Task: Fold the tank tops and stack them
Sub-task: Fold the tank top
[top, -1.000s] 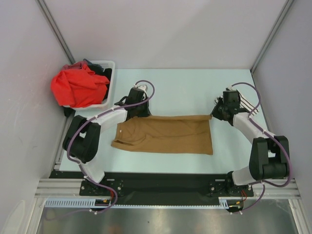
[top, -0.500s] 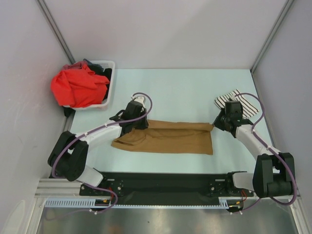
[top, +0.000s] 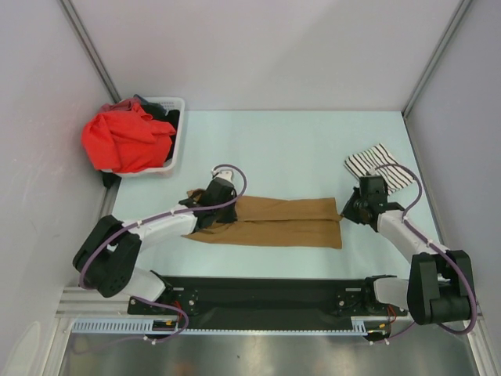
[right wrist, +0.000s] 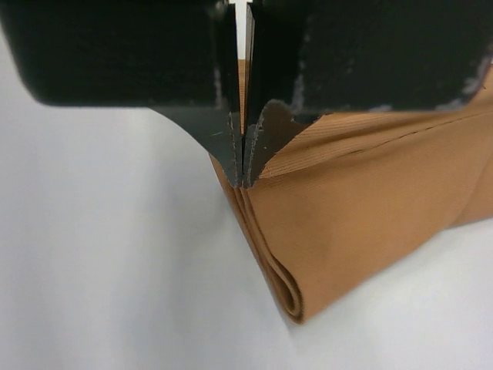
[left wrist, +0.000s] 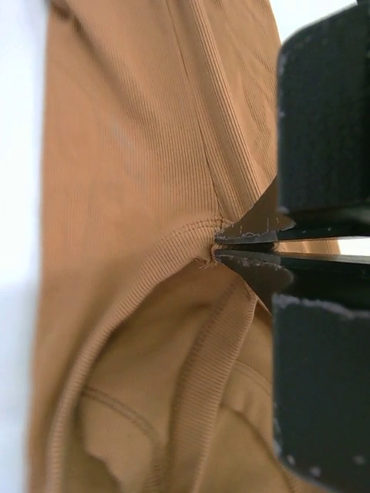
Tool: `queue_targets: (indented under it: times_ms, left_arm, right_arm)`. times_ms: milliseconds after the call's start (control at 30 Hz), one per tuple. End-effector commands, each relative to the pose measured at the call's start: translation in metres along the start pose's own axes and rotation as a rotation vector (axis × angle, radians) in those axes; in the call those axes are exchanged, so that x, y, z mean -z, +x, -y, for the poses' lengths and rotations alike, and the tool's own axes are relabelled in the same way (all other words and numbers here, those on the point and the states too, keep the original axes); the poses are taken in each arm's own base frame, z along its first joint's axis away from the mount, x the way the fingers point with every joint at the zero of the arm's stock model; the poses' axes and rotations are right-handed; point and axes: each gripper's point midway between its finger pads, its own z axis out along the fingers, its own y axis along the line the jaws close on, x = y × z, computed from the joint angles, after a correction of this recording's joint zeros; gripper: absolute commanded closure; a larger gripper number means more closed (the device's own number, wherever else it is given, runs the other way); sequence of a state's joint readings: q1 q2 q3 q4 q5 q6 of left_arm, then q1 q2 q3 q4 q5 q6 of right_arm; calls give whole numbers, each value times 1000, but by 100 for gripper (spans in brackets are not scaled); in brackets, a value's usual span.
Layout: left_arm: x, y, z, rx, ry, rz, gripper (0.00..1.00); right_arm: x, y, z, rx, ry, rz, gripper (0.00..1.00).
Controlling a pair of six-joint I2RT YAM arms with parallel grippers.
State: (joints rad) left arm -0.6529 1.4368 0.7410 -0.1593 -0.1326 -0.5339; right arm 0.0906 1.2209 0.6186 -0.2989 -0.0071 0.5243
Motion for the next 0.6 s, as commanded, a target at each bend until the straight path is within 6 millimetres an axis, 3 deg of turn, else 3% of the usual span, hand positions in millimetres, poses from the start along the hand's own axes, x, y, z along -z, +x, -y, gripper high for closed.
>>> queue_targets:
  times_ms: [0,67,100,133,200,367,467,567]
  left_arm:
    - [-2,14,-12,54,-52,-4,91]
    - [-4,26,-17,71,-62,-23,81]
    - [-5,26,-16,77,-51,-12,75]
    - [-5,28,-16,79,-47,-10,59]
    - [0,25,-16,87,-39,17,49]
    - [29,-11,-13,78,-47,119,25]
    - [45,-22,-12,74,-51,139,22]
    - [56,-21,-16,91,-55,141,20]
  right_arm:
    - [-1,9,6,-23,16,8,98]
    - [0,12,9,-41,25,22,95]
    - [3,11,9,-42,29,29,78]
    - [5,10,9,-45,25,42,68]
    - [13,3,6,-51,6,82,52]
    - [23,-14,-3,-19,-17,125,45]
    - [19,-23,-15,9,-44,110,41]
    - [5,-29,-24,20,-46,72,37]
